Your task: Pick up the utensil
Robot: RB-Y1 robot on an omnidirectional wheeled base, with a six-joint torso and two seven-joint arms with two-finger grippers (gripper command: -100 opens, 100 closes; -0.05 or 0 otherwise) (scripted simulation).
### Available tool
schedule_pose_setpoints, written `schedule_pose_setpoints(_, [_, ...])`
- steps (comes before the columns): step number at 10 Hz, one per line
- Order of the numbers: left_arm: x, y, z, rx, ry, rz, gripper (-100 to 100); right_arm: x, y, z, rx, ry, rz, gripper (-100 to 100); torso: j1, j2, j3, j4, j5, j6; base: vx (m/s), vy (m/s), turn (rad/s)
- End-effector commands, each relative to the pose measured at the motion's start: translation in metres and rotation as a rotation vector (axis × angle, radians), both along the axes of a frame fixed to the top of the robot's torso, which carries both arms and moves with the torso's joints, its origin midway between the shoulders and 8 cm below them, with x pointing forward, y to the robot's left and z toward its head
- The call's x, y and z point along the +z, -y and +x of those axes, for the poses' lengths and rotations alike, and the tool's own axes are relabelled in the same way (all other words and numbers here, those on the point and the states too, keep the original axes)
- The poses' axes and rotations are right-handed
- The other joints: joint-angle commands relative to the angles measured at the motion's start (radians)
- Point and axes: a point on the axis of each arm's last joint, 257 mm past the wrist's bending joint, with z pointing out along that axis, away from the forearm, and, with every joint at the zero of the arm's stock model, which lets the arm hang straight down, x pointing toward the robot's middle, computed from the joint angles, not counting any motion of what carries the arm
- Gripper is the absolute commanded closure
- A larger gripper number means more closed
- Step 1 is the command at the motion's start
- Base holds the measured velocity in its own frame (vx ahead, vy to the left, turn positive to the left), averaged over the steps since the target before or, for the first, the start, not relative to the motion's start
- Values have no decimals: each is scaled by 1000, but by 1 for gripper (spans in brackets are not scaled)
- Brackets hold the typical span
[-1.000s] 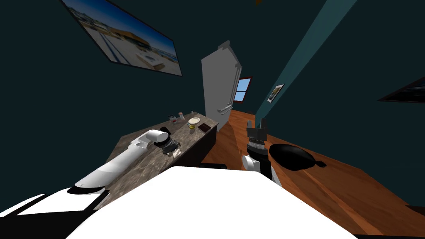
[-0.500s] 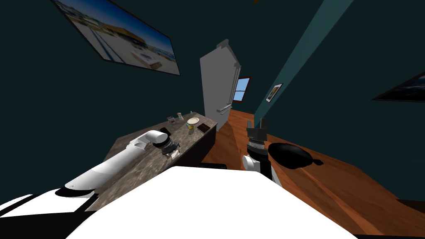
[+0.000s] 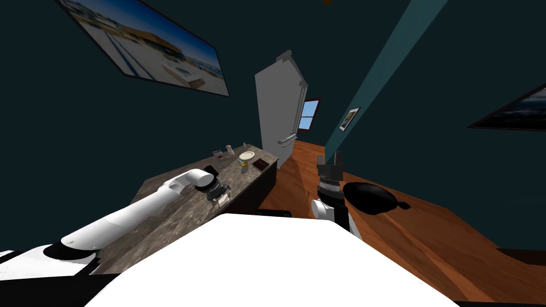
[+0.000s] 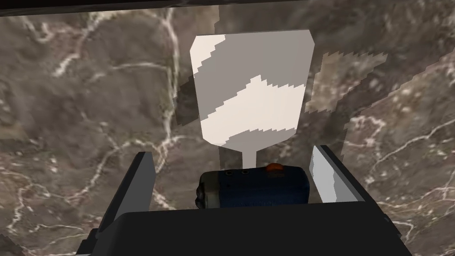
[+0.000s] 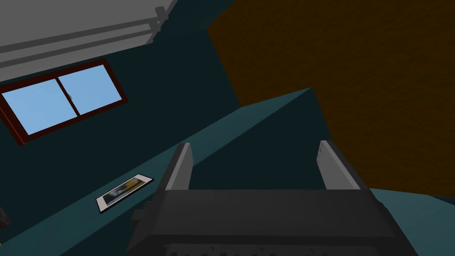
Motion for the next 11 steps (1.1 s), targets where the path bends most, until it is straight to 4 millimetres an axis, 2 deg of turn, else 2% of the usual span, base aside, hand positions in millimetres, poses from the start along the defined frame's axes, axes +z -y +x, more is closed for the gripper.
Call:
schedule_pose_setpoints(1, [-3,-2,-7,8,-10,1,-100,0,0,0,0,0,0,0,0,0,0,0,0,0,8,-3,-51])
schedule_pose_setpoints(2, [-3,-2,-3,7,9,-2,-100,0,0,0,0,0,0,0,0,0,0,0,0,0,6,-1,-25])
schedule_pose_setpoints(3, [-6,-4,-13,16,-11,-1,-100,0,0,0,0,0,0,0,0,0,0,0,0,0,7,-3,-45])
schedule_pose_setpoints(4, [-5,-4,-8,15,8,-4,-100,0,0,0,0,0,0,0,0,0,0,0,0,0,6,-2,-27])
schedule_pose_setpoints(5, [-9,-7,-19,27,-15,-4,-100,0,0,0,0,0,0,0,0,0,0,0,0,0,8,-3,-51])
schedule_pose_setpoints(6, [-8,-6,-14,25,5,-6,-100,0,0,0,0,0,0,0,0,0,0,0,0,0,7,-2,-27])
schedule_pose_setpoints(7, [-12,-10,-26,40,-19,-5,-100,0,0,0,0,0,0,0,0,0,0,0,0,0,8,-3,-59])
schedule_pose_setpoints(8, [-11,-9,-20,39,1,-9,-100,0,0,0,0,0,0,0,0,0,0,0,0,0,6,-1,-21])
schedule_pose_setpoints(9, [-14,-13,-32,56,-22,-7,-100,0,0,0,0,0,0,0,0,0,0,0,0,0,8,-3,-47])
schedule_pose_setpoints(10, [-13,-13,-27,55,-3,-11,-100,0,0,0,0,0,0,0,0,0,0,0,0,0,6,-2,-25])
schedule_pose_setpoints(11, [-16,-17,-41,75,-30,-8,-100,0,0,0,0,0,0,0,0,0,0,0,0,0,8,-3,-56])
